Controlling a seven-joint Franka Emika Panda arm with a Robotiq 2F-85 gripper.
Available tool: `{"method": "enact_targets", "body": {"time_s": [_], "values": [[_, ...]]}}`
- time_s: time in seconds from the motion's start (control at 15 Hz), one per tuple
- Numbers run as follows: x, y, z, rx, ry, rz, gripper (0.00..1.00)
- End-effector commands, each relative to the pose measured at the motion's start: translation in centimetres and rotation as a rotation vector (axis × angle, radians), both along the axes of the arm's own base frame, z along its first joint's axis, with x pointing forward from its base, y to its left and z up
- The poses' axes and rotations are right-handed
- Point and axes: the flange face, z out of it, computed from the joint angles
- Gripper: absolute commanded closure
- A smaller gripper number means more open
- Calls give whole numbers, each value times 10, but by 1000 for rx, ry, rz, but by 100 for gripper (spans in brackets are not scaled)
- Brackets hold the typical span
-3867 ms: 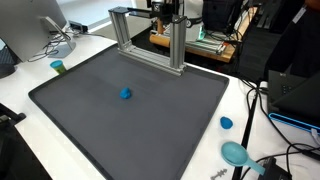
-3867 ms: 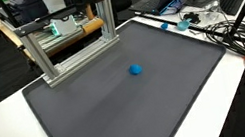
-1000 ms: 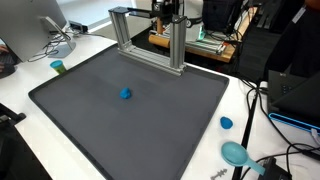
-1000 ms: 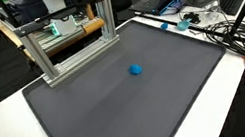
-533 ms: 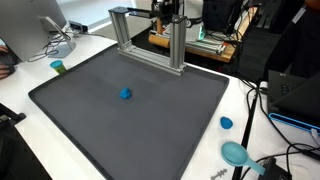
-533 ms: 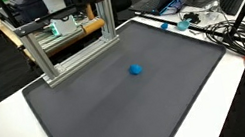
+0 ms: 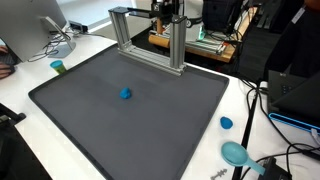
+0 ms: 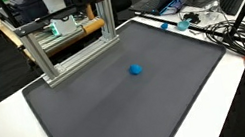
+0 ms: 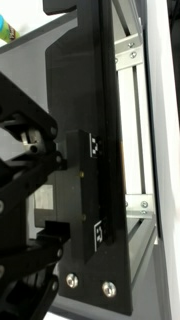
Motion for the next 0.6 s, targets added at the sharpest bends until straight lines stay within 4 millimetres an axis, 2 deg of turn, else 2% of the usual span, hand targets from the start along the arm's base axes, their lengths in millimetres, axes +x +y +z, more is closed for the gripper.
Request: {"method": "enact_targets", "body": {"time_s": [0.0, 0.07, 0.27, 0.4, 0.53], "values": [[-2, -9, -5, 5, -22, 30, 46], [-1, -9, -6, 3, -20, 33, 31], [-1, -11, -7, 3, -19, 52, 16], [-2, -15, -8, 6, -20, 62, 15], [-4, -17, -9, 11, -21, 77, 41]]}}
